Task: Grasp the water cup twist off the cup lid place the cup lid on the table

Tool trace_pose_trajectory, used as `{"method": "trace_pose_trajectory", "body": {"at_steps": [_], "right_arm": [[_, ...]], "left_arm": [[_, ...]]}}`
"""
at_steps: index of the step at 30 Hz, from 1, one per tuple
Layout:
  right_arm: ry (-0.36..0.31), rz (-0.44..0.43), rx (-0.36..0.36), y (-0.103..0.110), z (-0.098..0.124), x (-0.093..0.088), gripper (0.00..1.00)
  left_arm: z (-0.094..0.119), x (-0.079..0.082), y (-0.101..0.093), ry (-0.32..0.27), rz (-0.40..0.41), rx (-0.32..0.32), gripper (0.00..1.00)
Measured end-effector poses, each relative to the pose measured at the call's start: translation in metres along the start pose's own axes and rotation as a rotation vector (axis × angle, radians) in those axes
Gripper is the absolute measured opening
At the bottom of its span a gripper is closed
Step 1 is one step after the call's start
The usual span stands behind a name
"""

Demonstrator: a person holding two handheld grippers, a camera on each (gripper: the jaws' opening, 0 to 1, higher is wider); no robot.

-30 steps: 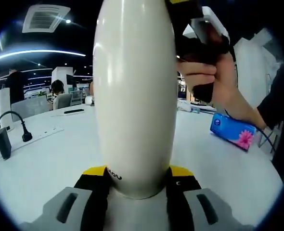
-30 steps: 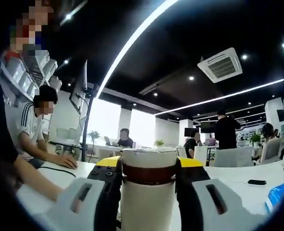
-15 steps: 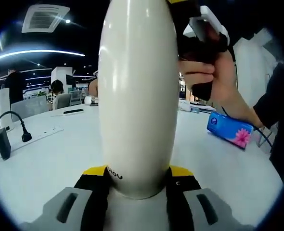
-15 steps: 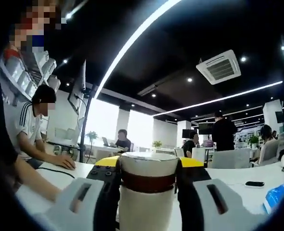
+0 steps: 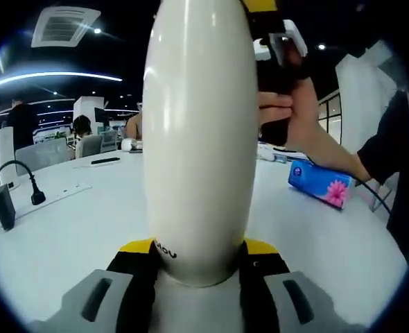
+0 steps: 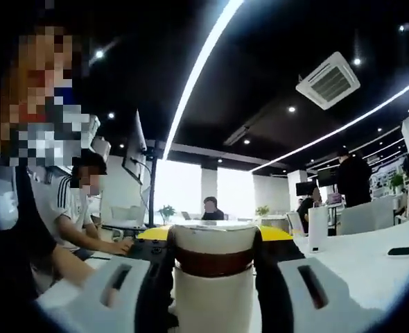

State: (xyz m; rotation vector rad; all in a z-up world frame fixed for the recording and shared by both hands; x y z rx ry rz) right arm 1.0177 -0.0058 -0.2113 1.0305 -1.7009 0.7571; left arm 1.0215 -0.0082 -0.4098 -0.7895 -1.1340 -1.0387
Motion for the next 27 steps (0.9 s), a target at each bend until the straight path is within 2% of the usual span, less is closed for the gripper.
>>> {"method": "trace_pose_trajectory", "body": {"at_steps": [11, 21, 27], "right_arm": [[-0.027, -0.103, 0.148, -0.0001, -0.0008, 0.0007, 0.47], [-0.049, -0.167, 0.319, 0.0023, -0.0008, 0.0005, 0.47], [-0.063, -0.189, 0.392, 0.0032, -0.0004, -0.0003, 0.47]], "left_arm": [[-0.0011, -0.0002, 0.0021, 0.000, 0.000, -0.001, 0.48], [-0.0012, -0.0005, 0.0064, -0.001, 0.000, -0.001, 0.48], [-0.0006, -0.0011, 0.0069, -0.001, 0.000, -0.001, 0.48]]}}
Point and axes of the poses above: the point that each gripper's makers call its tool centre point, and the gripper's own axes: z roughly backward along the fingers, y roughly to its left, x roughly out of its top, the point moved 2 cm from there along z, roughly backward along the fingers
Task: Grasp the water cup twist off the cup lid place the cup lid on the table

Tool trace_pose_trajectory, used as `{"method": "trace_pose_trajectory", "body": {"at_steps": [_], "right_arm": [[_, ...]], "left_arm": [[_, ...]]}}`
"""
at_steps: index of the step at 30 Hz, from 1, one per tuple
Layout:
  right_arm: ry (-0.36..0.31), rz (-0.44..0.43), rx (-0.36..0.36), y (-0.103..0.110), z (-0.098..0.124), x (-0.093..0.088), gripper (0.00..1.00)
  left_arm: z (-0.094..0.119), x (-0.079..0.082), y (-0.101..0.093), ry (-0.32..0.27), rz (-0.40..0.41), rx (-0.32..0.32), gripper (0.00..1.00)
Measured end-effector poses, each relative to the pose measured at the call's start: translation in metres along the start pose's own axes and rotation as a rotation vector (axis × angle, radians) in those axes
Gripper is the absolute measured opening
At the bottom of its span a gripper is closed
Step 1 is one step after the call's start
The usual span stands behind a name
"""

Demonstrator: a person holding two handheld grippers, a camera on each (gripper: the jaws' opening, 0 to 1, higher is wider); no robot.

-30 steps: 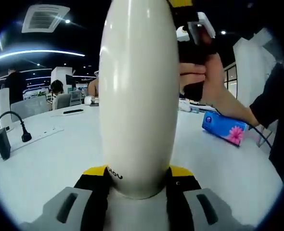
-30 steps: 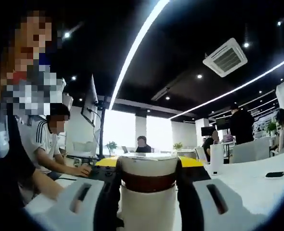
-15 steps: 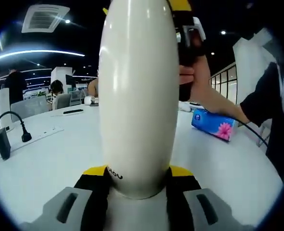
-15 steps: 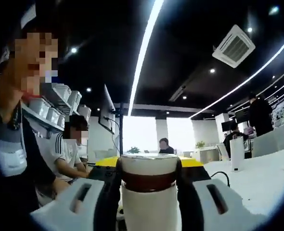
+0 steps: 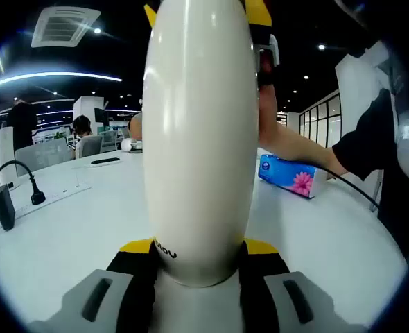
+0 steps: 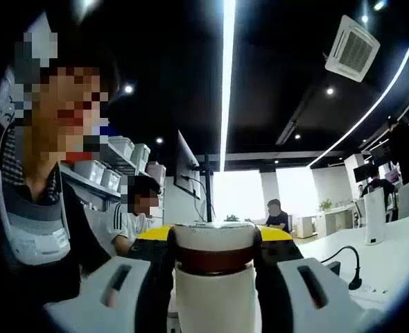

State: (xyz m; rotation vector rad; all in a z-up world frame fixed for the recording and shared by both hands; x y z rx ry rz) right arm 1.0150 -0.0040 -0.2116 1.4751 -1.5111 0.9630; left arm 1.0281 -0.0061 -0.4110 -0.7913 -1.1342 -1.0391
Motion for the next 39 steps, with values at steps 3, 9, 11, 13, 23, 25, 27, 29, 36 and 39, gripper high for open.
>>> {"method": "trace_pose_trajectory", "body": {"at_steps": [3, 9, 11, 13, 23, 25, 27, 29, 36, 39], "right_arm": [[-0.006, -0.023, 0.018, -0.001, 0.000, -0.002, 0.47], [0.005, -0.019, 0.014, 0.002, 0.001, -0.003, 0.48], [0.013, -0.026, 0.001, 0.002, 0.002, -0.003, 0.50], [0.017, -0.027, -0.007, 0.005, 0.001, -0.003, 0.54], [0.010, -0.003, -0.144, -0.003, 0.004, -0.002, 0.61], [0.027, 0.065, -0.196, -0.004, 0.007, 0.000, 0.61], [0.020, 0.072, -0.216, 0.002, 0.008, 0.004, 0.61], [-0.003, 0.070, -0.243, 0.006, 0.009, 0.010, 0.61], [0.037, 0.152, -0.362, 0.011, 0.004, 0.002, 0.61], [0.044, 0.166, -0.392, 0.015, 0.001, 0.000, 0.62]], "left_arm": [[0.000, 0.000, 0.000, 0.000, -0.001, -0.001, 0.48], [0.001, -0.001, -0.001, -0.001, -0.001, -0.003, 0.48], [0.001, -0.001, -0.001, -0.001, -0.001, -0.003, 0.48], [0.001, -0.001, -0.001, -0.001, -0.002, -0.003, 0.48], [0.000, 0.000, -0.003, 0.000, -0.002, -0.004, 0.48], [0.000, 0.000, -0.004, 0.000, -0.002, -0.004, 0.48], [0.000, 0.001, -0.006, 0.000, -0.002, -0.004, 0.48], [0.000, 0.001, -0.006, 0.000, -0.002, -0.004, 0.48], [0.000, 0.001, -0.009, 0.001, -0.003, -0.003, 0.48], [0.001, 0.001, -0.009, 0.001, -0.002, -0.003, 0.48]]}}
Point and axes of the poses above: the point that each gripper's makers call its tool centre point, and the gripper's own axes: z roughly backward along the fingers, y roughly to its left, x roughly out of its top, the point moved 2 cm from there along z, roughly backward along the fingers
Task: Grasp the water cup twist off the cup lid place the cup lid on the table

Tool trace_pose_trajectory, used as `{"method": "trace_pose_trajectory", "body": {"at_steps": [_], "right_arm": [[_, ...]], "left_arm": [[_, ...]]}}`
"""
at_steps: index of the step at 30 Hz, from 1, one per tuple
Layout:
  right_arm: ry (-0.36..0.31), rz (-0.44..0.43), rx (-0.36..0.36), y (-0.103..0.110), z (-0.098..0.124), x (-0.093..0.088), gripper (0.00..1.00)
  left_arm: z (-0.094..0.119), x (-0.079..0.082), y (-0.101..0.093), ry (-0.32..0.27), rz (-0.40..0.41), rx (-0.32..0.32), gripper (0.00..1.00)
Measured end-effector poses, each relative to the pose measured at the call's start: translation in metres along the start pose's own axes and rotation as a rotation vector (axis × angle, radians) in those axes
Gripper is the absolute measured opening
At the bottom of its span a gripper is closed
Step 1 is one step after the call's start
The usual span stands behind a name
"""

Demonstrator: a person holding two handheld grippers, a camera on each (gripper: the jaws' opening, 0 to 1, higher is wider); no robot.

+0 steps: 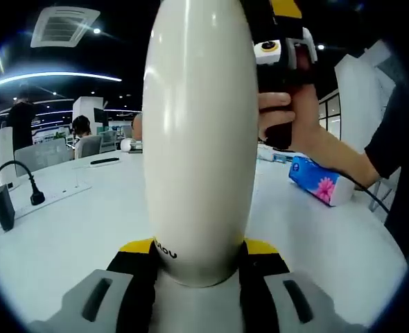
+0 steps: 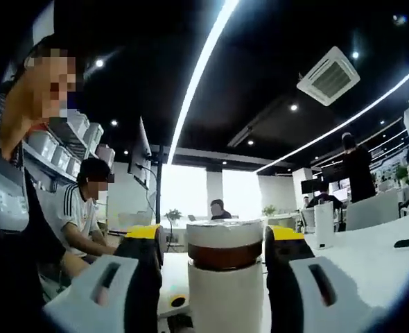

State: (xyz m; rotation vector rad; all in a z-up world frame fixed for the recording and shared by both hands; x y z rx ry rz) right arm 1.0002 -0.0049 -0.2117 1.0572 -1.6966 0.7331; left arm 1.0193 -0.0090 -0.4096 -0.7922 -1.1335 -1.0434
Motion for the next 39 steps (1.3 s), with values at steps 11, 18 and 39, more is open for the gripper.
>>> {"method": "trace_pose_trajectory", "body": {"at_steps": [11, 18, 39], "right_arm": [[0.044, 0.162, -0.252, -0.014, 0.005, 0.007, 0.63], [0.100, 0.221, -0.393, -0.010, 0.008, 0.008, 0.62], [0.116, 0.244, -0.404, -0.006, 0.004, 0.007, 0.43]], "left_arm": [[0.002, 0.000, 0.000, 0.000, 0.000, 0.002, 0.48], [0.002, 0.000, 0.001, 0.000, 0.001, 0.005, 0.48], [0.002, -0.001, 0.002, 0.001, 0.002, 0.007, 0.48]]}}
Point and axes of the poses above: the point that each gripper's makers call its tool centre point, and the gripper's own axes: z roughly backward along the fingers, y roughly to its left, x roughly out of its top, the point moved 2 cm from there along z, roughly backward along the fingers
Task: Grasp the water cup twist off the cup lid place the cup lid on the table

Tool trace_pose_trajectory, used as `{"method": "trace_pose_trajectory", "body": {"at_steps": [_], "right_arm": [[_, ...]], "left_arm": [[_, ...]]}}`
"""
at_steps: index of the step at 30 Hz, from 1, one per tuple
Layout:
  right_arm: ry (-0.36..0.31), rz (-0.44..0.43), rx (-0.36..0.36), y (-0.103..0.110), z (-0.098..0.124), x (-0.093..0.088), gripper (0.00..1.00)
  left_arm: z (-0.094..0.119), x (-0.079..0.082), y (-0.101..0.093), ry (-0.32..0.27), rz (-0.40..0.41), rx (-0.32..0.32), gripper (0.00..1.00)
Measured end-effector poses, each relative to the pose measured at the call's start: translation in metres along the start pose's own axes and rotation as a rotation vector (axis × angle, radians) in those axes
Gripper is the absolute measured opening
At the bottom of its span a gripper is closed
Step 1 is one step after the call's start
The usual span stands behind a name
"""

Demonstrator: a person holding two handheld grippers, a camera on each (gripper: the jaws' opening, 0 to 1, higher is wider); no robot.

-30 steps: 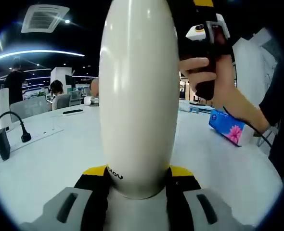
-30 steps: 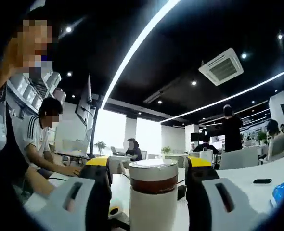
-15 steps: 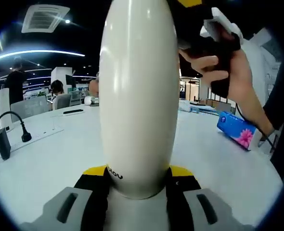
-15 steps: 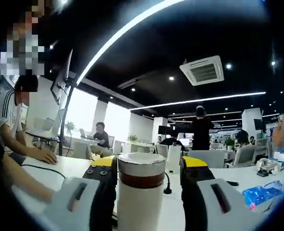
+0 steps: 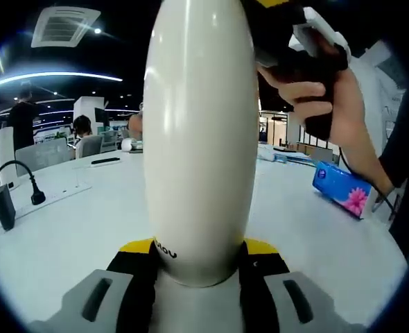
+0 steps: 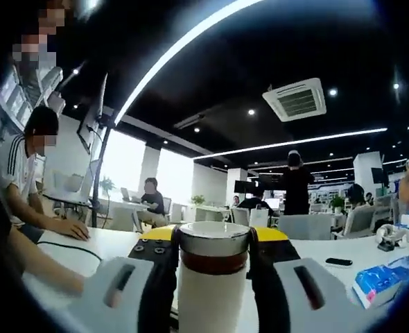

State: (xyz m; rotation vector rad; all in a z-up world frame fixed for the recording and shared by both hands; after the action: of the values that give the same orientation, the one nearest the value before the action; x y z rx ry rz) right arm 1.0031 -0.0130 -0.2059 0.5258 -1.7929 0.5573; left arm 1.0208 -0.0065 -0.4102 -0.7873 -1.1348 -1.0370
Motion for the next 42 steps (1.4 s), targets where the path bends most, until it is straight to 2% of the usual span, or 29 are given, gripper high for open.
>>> {"method": "trace_pose_trajectory", "body": {"at_steps": [8, 13, 18, 21, 33, 42], "right_arm": [[-0.016, 0.000, 0.104, -0.001, -0.001, 0.000, 0.43], [-0.054, -0.072, 0.193, -0.003, -0.002, -0.001, 0.43], [-0.073, -0.101, 0.254, -0.006, -0.002, -0.001, 0.43], [-0.091, -0.092, 0.314, -0.005, -0.002, 0.000, 0.43], [-0.133, -0.211, 0.492, -0.009, 0.000, -0.001, 0.43], [-0.174, -0.223, 0.628, -0.010, -0.002, -0.002, 0.43]], "left_arm": [[0.000, 0.000, 0.000, -0.001, 0.000, 0.001, 0.48], [0.000, 0.000, 0.000, -0.001, 0.000, 0.002, 0.48], [0.000, 0.000, 0.000, -0.001, 0.000, 0.001, 0.48], [0.000, 0.000, 0.000, -0.001, 0.000, 0.001, 0.48], [-0.001, 0.001, 0.000, -0.001, 0.000, 0.000, 0.48], [-0.001, 0.001, 0.000, -0.003, 0.000, 0.001, 0.48]]}}
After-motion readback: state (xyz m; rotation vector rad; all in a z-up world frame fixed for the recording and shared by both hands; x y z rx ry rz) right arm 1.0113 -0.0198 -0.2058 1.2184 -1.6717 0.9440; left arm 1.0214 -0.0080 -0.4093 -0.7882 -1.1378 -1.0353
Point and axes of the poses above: the point that each gripper's makers call its tool centre point, and the gripper's own axes: z roughly backward along the fingers, y roughly to its left, x roughly out of its top, the point moved 2 cm from there along z, roughly backward along the fingers
